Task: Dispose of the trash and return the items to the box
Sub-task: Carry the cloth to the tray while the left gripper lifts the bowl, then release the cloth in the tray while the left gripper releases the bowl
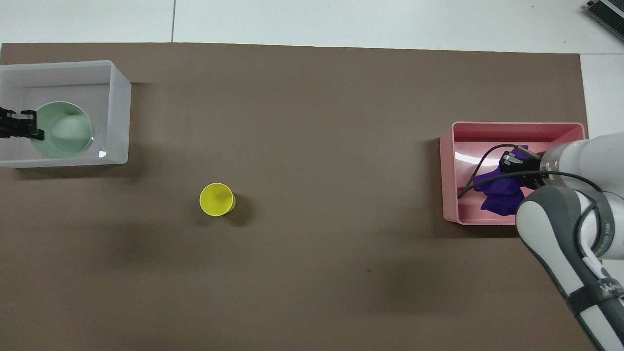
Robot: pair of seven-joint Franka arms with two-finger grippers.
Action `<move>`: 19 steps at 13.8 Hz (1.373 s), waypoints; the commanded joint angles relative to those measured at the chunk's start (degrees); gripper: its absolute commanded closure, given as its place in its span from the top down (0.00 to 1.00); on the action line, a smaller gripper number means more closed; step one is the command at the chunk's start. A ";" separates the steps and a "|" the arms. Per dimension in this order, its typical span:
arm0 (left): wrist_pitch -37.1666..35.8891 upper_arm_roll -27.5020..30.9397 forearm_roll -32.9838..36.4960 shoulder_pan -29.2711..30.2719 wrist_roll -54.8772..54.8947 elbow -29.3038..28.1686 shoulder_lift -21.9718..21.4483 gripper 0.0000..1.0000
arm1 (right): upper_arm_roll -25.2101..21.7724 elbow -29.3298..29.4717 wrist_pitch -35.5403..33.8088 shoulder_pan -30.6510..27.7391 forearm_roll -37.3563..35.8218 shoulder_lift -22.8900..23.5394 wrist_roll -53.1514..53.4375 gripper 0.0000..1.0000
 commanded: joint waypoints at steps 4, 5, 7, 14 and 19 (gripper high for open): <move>3.36 -0.51 0.01 0.39 1.29 1.80 7.55 0.00 | 0.61 4.40 -2.94 -0.22 0.19 -1.59 -2.05 1.00; 4.23 -0.51 -0.25 0.30 1.03 1.80 7.99 0.00 | 0.61 7.20 -6.62 -0.13 0.01 -1.94 -2.23 1.00; 4.59 -0.51 0.10 0.74 0.68 1.71 8.61 0.61 | 0.96 13.96 -14.88 -0.05 0.01 -2.39 -4.06 1.00; -3.98 -1.30 0.09 -3.10 0.68 3.99 1.43 1.00 | 1.23 31.03 -33.80 4.08 0.10 -1.42 -6.10 1.00; -20.70 -1.74 -0.70 -14.09 -1.59 2.94 -2.99 1.00 | 1.23 34.30 -37.41 5.76 0.10 -0.63 -6.45 1.00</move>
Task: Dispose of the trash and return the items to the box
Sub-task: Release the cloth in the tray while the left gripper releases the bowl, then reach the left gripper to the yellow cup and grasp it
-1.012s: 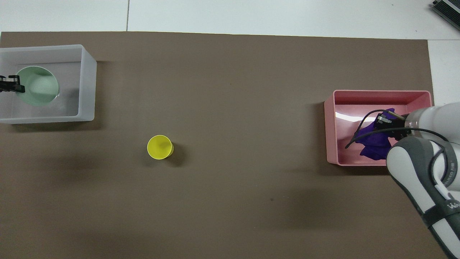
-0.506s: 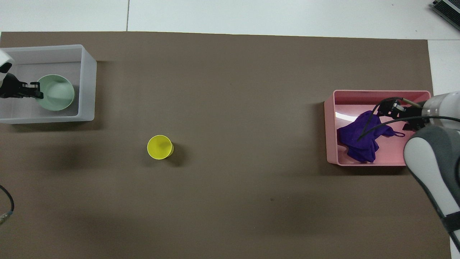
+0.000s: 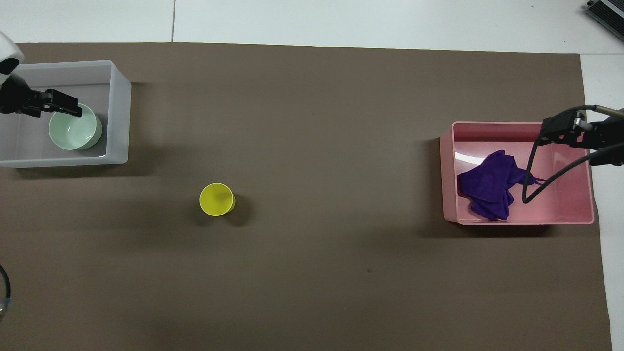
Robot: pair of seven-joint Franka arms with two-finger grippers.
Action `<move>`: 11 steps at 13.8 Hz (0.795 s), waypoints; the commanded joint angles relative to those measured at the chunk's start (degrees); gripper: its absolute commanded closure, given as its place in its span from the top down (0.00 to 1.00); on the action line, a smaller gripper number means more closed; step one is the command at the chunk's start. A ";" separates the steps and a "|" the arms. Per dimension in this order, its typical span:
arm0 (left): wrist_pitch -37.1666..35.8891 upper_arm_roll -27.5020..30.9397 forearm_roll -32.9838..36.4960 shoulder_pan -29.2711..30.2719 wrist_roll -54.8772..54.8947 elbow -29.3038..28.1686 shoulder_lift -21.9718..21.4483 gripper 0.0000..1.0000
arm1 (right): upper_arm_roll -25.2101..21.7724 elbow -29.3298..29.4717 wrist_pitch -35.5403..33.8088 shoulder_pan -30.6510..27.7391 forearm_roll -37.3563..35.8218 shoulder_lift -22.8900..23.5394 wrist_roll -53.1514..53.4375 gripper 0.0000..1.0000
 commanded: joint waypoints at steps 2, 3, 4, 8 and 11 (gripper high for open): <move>-4.14 0.65 -0.96 -9.19 -4.49 -4.96 -1.99 1.00 | 0.23 1.43 -3.05 0.14 0.70 0.90 -2.28 1.00; -3.01 0.91 -0.96 -12.97 -7.72 -8.20 -3.74 1.00 | 0.23 1.34 -3.14 0.14 0.70 0.90 -2.28 1.00; -2.22 0.91 -0.96 -16.40 -12.63 -10.32 -4.11 1.00 | 0.23 0.82 -3.49 0.14 0.78 0.64 -2.45 1.00; 2.18 0.82 0.88 -21.01 -15.14 -16.74 -4.64 1.00 | 0.23 -0.24 -2.61 0.41 0.96 0.28 -7.26 1.00; 6.56 0.82 0.97 -21.53 -15.05 -26.21 -10.33 1.00 | 0.23 -0.24 -2.44 0.32 0.96 0.37 -9.84 1.00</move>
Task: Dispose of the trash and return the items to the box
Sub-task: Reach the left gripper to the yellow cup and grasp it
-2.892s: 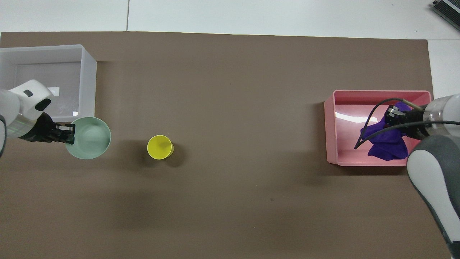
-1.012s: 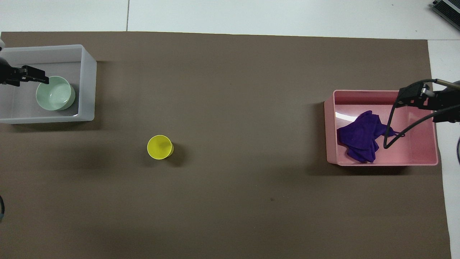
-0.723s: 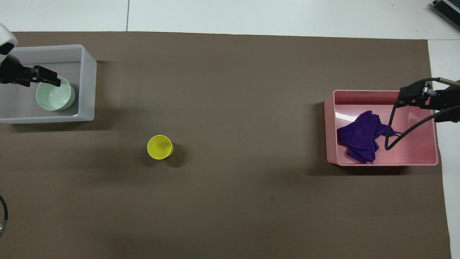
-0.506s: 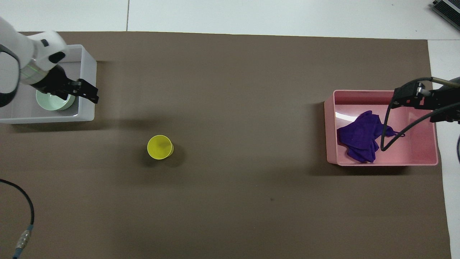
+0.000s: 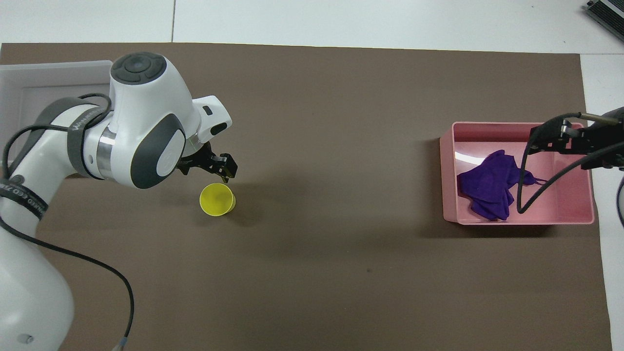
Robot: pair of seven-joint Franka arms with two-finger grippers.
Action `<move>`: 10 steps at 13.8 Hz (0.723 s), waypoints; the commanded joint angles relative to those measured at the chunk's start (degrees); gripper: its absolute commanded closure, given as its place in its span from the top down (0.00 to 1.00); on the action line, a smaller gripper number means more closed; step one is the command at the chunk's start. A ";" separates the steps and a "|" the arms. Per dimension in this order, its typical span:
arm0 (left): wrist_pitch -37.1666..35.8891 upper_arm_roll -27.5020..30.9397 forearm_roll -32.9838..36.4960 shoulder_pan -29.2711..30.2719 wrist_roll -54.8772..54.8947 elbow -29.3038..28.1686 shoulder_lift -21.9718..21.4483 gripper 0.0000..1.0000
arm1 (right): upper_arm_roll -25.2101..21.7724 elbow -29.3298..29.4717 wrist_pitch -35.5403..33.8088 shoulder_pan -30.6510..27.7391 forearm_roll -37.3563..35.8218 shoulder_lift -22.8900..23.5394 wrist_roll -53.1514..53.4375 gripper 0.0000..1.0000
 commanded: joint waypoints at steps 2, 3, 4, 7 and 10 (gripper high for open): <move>12.41 0.38 0.49 0.22 0.66 -16.26 -9.66 1.00 | 0.21 -0.47 0.49 -0.43 0.87 -0.06 -2.01 1.00; 14.45 0.30 0.58 0.39 0.57 -17.85 -9.31 1.00 | 0.21 -0.47 0.49 -0.43 0.87 0.12 -1.66 1.00; 15.34 0.38 0.49 0.48 0.57 -17.96 -8.87 1.00 | 0.21 -0.39 0.58 -0.43 0.78 0.12 -1.57 1.00; 15.09 0.38 0.49 0.22 0.22 -18.05 -8.52 0.07 | 0.21 -0.91 0.76 -0.43 0.78 0.03 -1.57 1.00; 15.26 0.30 0.49 0.30 0.57 -17.78 -7.21 0.00 | 0.21 -1.44 0.84 -0.43 0.87 -0.14 -1.48 1.00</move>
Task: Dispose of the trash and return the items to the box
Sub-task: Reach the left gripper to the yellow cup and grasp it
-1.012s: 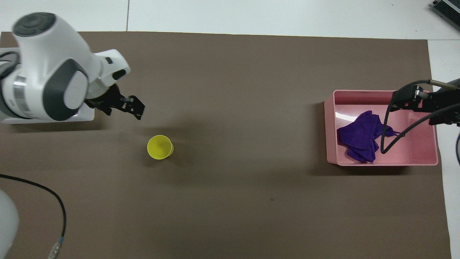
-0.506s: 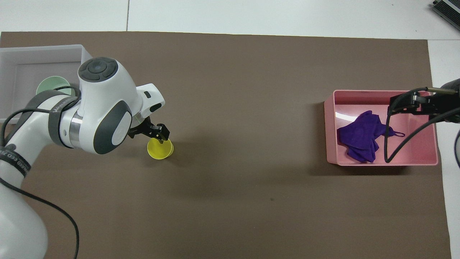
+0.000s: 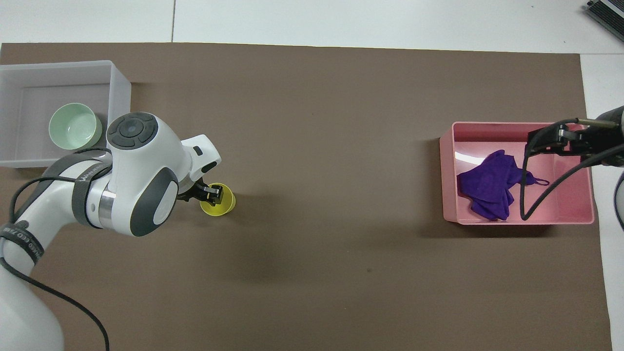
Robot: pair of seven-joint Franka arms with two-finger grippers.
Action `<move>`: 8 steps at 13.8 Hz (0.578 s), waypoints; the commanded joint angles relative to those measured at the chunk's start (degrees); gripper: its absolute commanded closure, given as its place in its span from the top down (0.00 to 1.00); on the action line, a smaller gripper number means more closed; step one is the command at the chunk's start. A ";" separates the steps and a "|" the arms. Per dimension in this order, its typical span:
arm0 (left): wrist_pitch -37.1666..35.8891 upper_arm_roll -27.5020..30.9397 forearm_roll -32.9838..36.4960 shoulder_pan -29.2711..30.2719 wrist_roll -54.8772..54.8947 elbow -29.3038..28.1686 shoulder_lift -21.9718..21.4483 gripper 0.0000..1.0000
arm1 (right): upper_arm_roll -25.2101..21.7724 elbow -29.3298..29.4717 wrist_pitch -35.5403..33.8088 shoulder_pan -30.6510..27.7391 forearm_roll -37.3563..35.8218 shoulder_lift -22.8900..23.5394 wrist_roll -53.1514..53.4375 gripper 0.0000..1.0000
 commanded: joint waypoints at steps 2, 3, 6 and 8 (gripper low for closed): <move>1.12 0.14 0.49 0.04 0.50 -1.00 0.01 0.00 | 0.21 -2.27 2.56 -0.69 0.87 -0.75 -0.82 1.00; 1.03 0.05 0.49 0.12 0.50 -0.56 -0.25 0.00 | 0.13 -2.80 3.27 -0.69 0.87 -1.02 -0.82 1.00; -4.74 0.75 0.58 1.17 0.94 6.88 -0.43 0.00 | 0.21 -2.89 3.19 -0.61 0.87 -1.11 -0.91 1.00; -11.95 1.28 0.67 5.63 1.20 15.58 0.27 0.00 | 0.21 -2.89 3.19 -0.69 0.87 -1.11 -0.91 1.00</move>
